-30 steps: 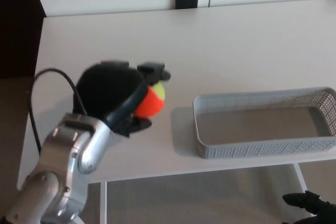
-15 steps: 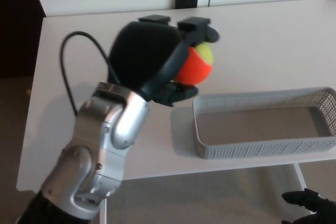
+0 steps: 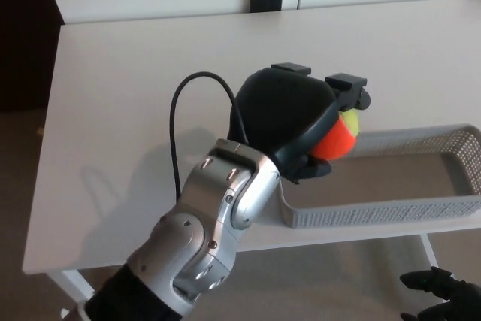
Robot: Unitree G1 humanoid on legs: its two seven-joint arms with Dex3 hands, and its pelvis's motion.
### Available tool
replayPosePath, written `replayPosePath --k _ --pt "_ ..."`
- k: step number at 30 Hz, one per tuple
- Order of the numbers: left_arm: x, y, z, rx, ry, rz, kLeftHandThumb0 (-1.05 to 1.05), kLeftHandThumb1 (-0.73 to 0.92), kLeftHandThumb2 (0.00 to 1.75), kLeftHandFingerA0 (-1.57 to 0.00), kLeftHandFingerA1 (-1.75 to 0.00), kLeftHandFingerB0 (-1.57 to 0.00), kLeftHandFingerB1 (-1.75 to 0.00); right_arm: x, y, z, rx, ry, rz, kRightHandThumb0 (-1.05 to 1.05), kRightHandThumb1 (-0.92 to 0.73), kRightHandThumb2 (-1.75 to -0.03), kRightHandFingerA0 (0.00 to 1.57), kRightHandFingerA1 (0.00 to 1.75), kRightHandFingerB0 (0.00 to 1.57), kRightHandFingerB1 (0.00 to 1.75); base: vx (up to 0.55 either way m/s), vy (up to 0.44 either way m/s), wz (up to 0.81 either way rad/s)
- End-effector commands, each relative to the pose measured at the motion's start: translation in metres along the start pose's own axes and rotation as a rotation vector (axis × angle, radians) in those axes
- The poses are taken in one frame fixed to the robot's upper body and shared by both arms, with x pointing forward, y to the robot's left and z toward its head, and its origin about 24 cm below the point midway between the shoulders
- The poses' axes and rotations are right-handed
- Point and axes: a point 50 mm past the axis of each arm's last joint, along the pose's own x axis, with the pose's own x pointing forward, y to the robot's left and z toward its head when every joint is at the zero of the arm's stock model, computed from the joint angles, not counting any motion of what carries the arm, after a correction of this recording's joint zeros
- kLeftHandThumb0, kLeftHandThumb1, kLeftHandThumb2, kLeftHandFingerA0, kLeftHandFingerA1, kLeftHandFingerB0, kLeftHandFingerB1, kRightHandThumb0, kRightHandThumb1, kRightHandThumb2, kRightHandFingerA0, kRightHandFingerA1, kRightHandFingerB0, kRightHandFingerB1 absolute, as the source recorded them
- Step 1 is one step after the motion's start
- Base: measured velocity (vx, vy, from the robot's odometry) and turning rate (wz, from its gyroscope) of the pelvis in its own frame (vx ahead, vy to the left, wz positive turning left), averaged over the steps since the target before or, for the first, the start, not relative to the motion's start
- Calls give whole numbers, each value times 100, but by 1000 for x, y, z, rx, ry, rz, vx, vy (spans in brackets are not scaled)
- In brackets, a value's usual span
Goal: The robot walk towards a table in front and uses its left hand to pickup a tennis ball on the left side and put it in a container on the right hand side
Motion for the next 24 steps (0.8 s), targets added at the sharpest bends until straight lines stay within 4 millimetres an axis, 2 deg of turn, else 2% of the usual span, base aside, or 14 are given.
replayPosePath --k 1,4,6,7,8,9,10,11,12,13,14,20,22,24 --pt "2 -1 -1 46 -4 31 -30 78 63 -78 -141 -78 -68 -4 -3 -4 -19 14 -8 -63 -72 -63 31 78 33 56 0 0 0" --pt "3 0 -2 39 -2 25 -29 73 65 -76 -147 -75 -78 -4 -4 -3 -17 9 -11 -64 -71 -63 32 78 33 57 0 0 0" --pt "4 1 -2 35 -2 26 -31 78 62 -78 -145 -77 -68 -4 -4 -3 -17 5 -13 -64 -71 -64 32 79 33 57 0 0 0" --pt "4 2 -3 50 -1 18 -48 66 60 -83 -115 -48 -36 -4 -4 -2 -16 2 -14 -64 -71 -63 33 80 33 57 0 0 0" --pt "5 3 -4 68 2 9 -48 66 60 -83 -115 -48 -36 -3 -4 -1 -15 -1 -16 -64 -71 -63 33 80 33 57 0 0 0" --pt "7 4 -5 88 15 -27 -68 65 60 -46 -45 -21 -29 -2 -5 0 -15 -3 -19 -64 -72 -63 32 78 33 56 0 0 0" --pt "8 5 -6 111 35 -77 -68 65 60 -46 -45 -21 -29 0 -5 2 -15 -6 -24 -64 -72 -63 32 78 33 56 0 0 0" --pt "5 1 -5 125 56 -163 -81 49 92 0 -13 0 -16 -4 -1 -2 -17 7 -15 -64 -70 -63 32 79 34 57 0 0 0" --pt "4 0 -5 123 59 -178 -90 64 60 0 -11 0 -19 -4 0 -3 -17 8 -15 -64 -71 -62 33 79 34 57 0 0 0" --pt "4 0 -5 119 60 -187 -90 64 60 0 -11 0 -19 -4 0 -3 -15 9 -16 -64 -71 -62 33 79 34 57 0 0 0" --pt "3 0 -6 118 63 -200 -92 54 95 0 0 0 -8 -4 0 -3 -10 5 -15 -64 -71 -63 32 78 33 57 0 0 0" --pt "2 1 -9 143 78 -222 -100 65 105 0 0 -1 -8 -2 -1 0 -11 5 -20 -60 -70 -64 32 79 34 57 0 0 0" --pt "-2 0 -11 140 80 -217 -92 63 108 0 -10 0 -17 -3 0 -1 -9 9 -15 -62 -71 -64 32 79 33 57 0 0 0" --pt "-3 0 -12 147 84 -218 -93 65 109 0 -10 0 -17 -3 0 -1 -13 10 -13 -62 -71 -64 32 79 33 56 0 0 0"
